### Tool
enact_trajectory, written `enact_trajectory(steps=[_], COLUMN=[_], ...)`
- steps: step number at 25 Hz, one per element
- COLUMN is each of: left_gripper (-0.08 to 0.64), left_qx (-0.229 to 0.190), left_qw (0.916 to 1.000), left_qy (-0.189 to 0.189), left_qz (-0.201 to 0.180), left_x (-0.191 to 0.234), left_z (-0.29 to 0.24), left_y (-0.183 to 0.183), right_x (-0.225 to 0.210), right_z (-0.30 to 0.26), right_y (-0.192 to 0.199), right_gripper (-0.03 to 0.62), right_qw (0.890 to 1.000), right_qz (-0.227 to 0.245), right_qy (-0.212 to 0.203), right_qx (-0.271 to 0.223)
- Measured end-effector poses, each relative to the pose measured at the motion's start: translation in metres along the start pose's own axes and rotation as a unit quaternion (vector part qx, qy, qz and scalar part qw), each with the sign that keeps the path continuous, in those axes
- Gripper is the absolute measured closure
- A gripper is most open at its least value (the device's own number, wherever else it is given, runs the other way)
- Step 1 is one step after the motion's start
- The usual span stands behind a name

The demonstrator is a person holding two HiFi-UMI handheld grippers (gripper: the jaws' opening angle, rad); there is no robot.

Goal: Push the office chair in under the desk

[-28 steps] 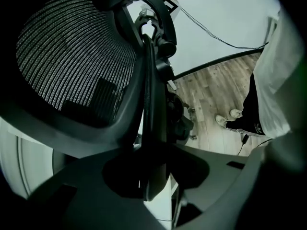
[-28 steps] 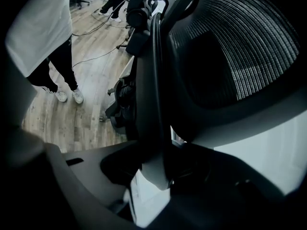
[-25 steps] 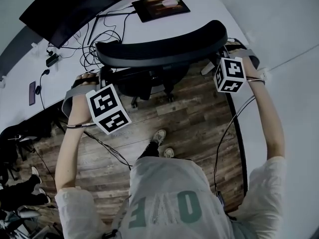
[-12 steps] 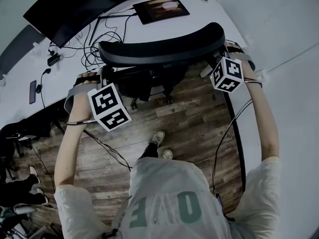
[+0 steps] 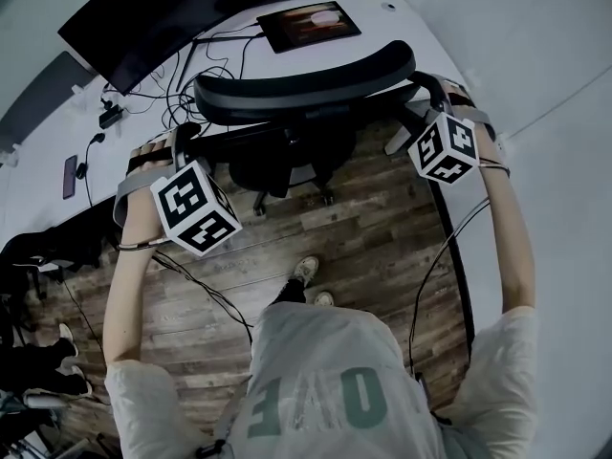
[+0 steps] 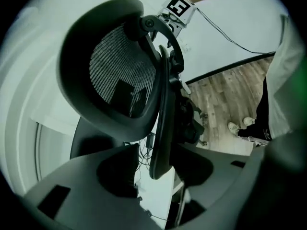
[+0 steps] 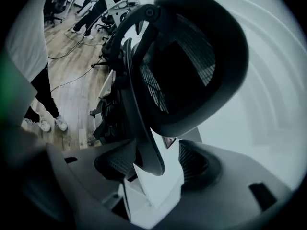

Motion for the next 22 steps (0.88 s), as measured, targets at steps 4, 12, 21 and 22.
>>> enact_trajectory(steps=[4, 12, 21, 22], left_gripper=[0.341, 0.530, 0.545, 0.545], left_qx=[-0.021, -0.111, -0.278, -0.288], left_qw=[0.9993, 0.9766, 0.8251, 0.7985], left_qy=[-0.014, -0.100, -0.208, -0.208], left_qz=[0.028, 0.155, 0.445, 0.486], left_x=[0.005, 0.033, 0.064, 0.061], left_z=[0.022, 0.075, 0.145, 0.150], left_y=[-0.012, -0.061, -0.099, -0.097], right_x=[-0.004, -0.023, 0.010, 0.016], right_z=[0.032, 0.149, 0.221, 0.222], right_y=[-0.017, -0.089, -0.121, -0.122], right_gripper=[0.322, 0.560, 0.572, 0.572], right_qw=[0.999, 0.946, 0.792, 0.781], right_qz=[-0.010, -0.123, -0.345, -0.360], right_qy=[0.025, 0.190, 0.283, 0.286], right_qx=[-0.037, -0.230, -0.417, -0.422])
Point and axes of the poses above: the fingertips, and each gripper's own axes: z backward along the fingers, x to its left, y out of its underside, the point moved 1 cm from there along z, backward along the fingers, and after that the axes turned 13 degrees about -y, right-handed, at the moved point
